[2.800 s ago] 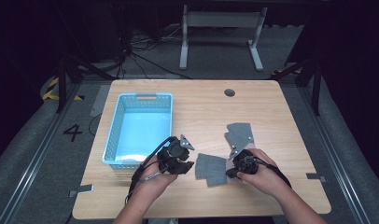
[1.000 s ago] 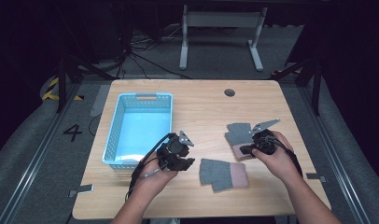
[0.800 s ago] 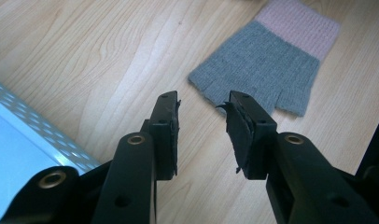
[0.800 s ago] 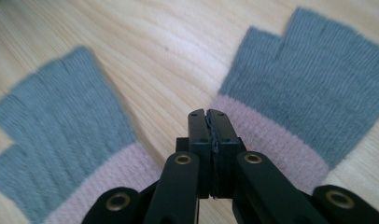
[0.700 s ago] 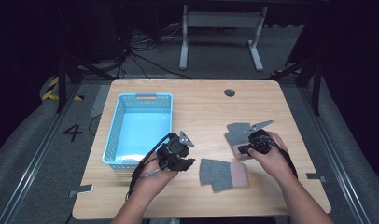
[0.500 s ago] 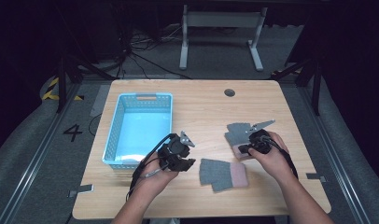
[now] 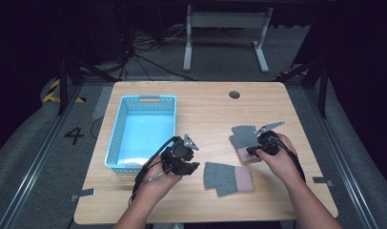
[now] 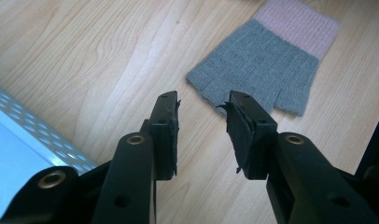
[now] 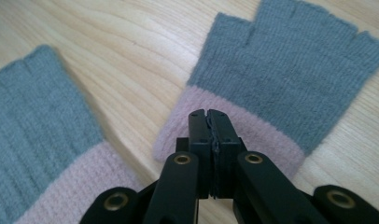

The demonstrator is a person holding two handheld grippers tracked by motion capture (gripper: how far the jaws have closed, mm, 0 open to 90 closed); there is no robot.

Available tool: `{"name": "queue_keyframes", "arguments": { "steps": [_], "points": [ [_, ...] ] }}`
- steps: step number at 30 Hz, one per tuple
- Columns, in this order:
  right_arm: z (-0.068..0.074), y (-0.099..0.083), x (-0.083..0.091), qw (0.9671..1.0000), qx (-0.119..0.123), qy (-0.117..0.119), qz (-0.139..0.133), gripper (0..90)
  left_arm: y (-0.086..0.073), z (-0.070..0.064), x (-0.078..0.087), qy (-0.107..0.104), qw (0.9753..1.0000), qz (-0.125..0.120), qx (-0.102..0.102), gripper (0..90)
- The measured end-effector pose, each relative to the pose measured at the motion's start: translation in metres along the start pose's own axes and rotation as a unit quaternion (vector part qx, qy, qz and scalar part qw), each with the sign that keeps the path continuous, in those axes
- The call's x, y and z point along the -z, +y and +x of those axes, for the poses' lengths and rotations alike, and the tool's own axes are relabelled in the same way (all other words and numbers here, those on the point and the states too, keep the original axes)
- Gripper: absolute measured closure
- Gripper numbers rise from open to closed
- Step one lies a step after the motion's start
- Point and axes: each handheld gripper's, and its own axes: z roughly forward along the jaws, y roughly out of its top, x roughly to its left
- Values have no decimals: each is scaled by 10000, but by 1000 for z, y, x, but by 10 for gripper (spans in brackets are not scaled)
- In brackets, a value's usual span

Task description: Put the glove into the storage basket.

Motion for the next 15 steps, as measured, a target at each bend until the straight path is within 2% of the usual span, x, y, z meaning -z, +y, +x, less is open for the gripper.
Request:
{"name": "queue_keyframes", "arguments": {
  "steps": [3,9,10,15],
  "points": [
    [-3,5,0,9998,-195,-52,-46,816,0,0,0,-1,10000,-6,7,638],
    [-17,19,-4,9979,-552,-344,56,713,0,1,1,-14,10000,-18,-5,638],
    [-21,22,-7,9969,-693,-382,51,681,0,1,2,-17,10000,-11,-6,638],
    [-26,25,-15,9950,-864,-499,72,615,0,2,2,-28,10000,-16,-14,638]
  ]
}}
